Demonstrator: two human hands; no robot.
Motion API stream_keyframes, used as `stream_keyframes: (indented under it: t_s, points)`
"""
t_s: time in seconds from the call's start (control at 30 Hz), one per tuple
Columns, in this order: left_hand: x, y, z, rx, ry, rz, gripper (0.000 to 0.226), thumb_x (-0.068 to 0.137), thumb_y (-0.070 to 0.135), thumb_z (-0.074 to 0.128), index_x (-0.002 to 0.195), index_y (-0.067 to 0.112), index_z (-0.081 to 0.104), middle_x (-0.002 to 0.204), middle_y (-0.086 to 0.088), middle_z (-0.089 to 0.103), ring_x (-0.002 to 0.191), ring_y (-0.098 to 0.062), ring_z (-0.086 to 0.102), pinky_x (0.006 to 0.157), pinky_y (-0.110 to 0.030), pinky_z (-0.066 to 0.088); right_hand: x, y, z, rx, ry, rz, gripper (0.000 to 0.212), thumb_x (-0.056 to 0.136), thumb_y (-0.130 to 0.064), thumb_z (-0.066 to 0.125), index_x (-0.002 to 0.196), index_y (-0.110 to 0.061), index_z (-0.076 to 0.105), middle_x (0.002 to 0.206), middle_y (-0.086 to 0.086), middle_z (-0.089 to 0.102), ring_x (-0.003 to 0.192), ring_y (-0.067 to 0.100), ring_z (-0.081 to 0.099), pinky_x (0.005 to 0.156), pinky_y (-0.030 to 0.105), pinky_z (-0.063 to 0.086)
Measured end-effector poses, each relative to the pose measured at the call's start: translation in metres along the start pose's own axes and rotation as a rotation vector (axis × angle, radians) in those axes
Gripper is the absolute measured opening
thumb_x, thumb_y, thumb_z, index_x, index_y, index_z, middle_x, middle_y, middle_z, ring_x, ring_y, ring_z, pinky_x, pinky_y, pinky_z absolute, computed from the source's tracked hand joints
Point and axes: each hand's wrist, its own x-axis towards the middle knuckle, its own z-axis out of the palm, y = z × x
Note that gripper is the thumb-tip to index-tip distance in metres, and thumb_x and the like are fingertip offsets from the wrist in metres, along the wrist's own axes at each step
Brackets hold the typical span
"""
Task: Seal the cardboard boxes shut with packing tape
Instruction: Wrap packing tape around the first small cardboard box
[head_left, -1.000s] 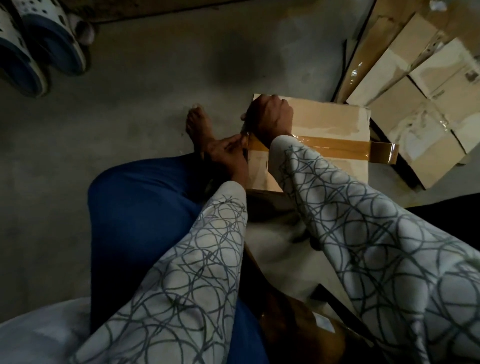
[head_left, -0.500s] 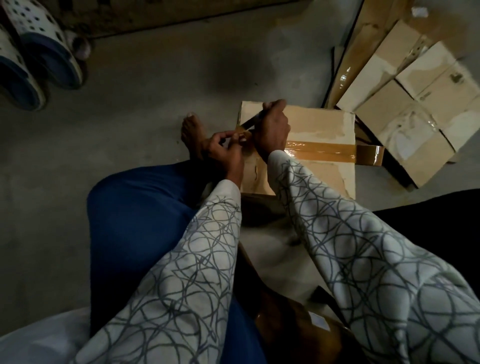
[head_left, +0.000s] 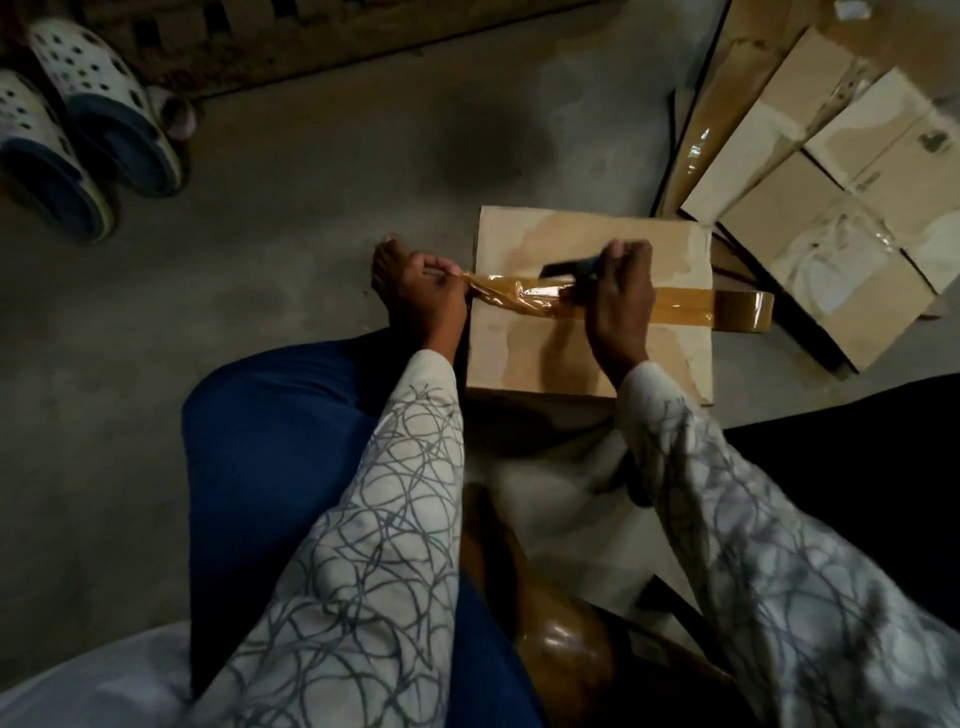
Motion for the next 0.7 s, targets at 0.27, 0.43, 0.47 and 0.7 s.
stream_keyframes:
  t_s: [0.27, 0.43, 0.47, 0.7]
  points:
    - [0.019, -0.041, 0.022, 0.079, 0.034, -0.093, 0.013, 0.065, 0.024, 0.057, 0.062, 0.036, 0.058, 0.116, -0.009, 0.07, 0.108, -0.031, 0.064, 0.098, -0.047, 0.051, -0.026, 0.032, -0.024, 0.426, -0.029, 0.396, 0.017, 0.11, -0.026, 0.036, 0.108, -0.01, 0.042, 0.088, 0.015, 0.061, 0.054, 0.019, 0.067, 0.052, 0.036, 0.061]
    - [-0.028, -0.001, 0.005, -0.143, 0.139, -0.149, 0.011, 0.092, -0.004, 0.059, 0.091, 0.007, 0.063, 0.1, -0.006, 0.064, 0.084, -0.011, 0.057, 0.076, -0.022, 0.046, -0.022, 0.036, -0.031, 0.501, -0.082, 0.42, 0.02, 0.11, -0.031, 0.033, 0.1, -0.018, 0.044, 0.084, 0.021, 0.063, 0.058, 0.03, 0.069, 0.056, 0.043, 0.062]
    - [-0.029, -0.004, 0.005, -0.203, 0.151, -0.167, 0.01, 0.092, -0.003, 0.059, 0.095, 0.005, 0.064, 0.1, -0.006, 0.064, 0.082, -0.009, 0.057, 0.075, -0.022, 0.048, -0.022, 0.035, -0.031, 0.492, -0.079, 0.417, 0.02, 0.11, -0.031, 0.033, 0.1, -0.018, 0.044, 0.085, 0.021, 0.063, 0.058, 0.029, 0.069, 0.055, 0.042, 0.062]
    - [-0.03, -0.008, 0.003, -0.257, 0.143, -0.208, 0.015, 0.092, 0.003, 0.059, 0.105, -0.001, 0.066, 0.112, -0.018, 0.068, 0.097, -0.023, 0.062, 0.089, -0.036, 0.054, -0.021, 0.036, -0.029, 0.484, -0.054, 0.437, 0.022, 0.11, -0.033, 0.031, 0.104, -0.016, 0.043, 0.082, 0.023, 0.062, 0.057, 0.032, 0.068, 0.055, 0.043, 0.062]
